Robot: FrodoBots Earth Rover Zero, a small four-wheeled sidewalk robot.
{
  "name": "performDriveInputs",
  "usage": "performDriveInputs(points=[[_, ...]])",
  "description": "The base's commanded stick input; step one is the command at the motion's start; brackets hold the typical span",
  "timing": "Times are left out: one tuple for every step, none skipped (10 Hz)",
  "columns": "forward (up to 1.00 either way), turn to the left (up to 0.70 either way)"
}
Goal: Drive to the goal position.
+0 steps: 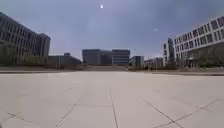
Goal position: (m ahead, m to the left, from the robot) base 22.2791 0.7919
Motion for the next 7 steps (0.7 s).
performDriveInputs(points=[[0.7, 0.0], [0.7, 0.0], [0.7, 0.0], [0.7, 0.0], [0.7, 0.0], [0.7, 0.0], [0.7, 0.0]])
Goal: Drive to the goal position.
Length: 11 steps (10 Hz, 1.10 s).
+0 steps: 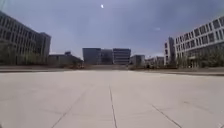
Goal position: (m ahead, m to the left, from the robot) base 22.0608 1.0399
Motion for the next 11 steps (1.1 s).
performDriveInputs(points=[[0.7, 0.0], [0.7, 0.0], [0.7, 0.0], [0.7, 0.0], [0.7, 0.0], [0.7, 0.0], [0.7, 0.0], [0.7, 0.0], [0.7, 0.0], [0.7, 0.0], [0.7, 0.0]])
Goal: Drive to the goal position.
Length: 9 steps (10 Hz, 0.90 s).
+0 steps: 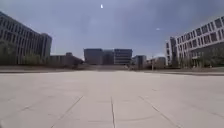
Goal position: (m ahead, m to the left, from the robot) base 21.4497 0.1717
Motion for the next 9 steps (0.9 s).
performDriveInputs(points=[[0.7, 0.0], [0.7, 0.0], [0.7, 0.0], [0.7, 0.0], [0.7, 0.0], [0.7, 0.0], [0.7, 0.0], [0.7, 0.0], [0.7, 0.0]])
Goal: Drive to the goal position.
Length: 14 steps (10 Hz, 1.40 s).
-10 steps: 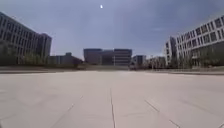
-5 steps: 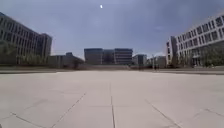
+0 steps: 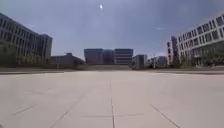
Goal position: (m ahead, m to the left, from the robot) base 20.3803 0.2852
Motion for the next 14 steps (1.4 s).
performDriveInputs(points=[[0.7, 0.0], [0.7, 0.0], [0.7, 0.0], [0.7, 0.0], [0.7, 0.0], [0.7, 0.0], [0.7, 0.0], [0.7, 0.0], [0.7, 0.0], [0.7, 0.0], [0.7, 0.0], [0.7, 0.0], [0.7, 0.0], [0.7, 0.0]])
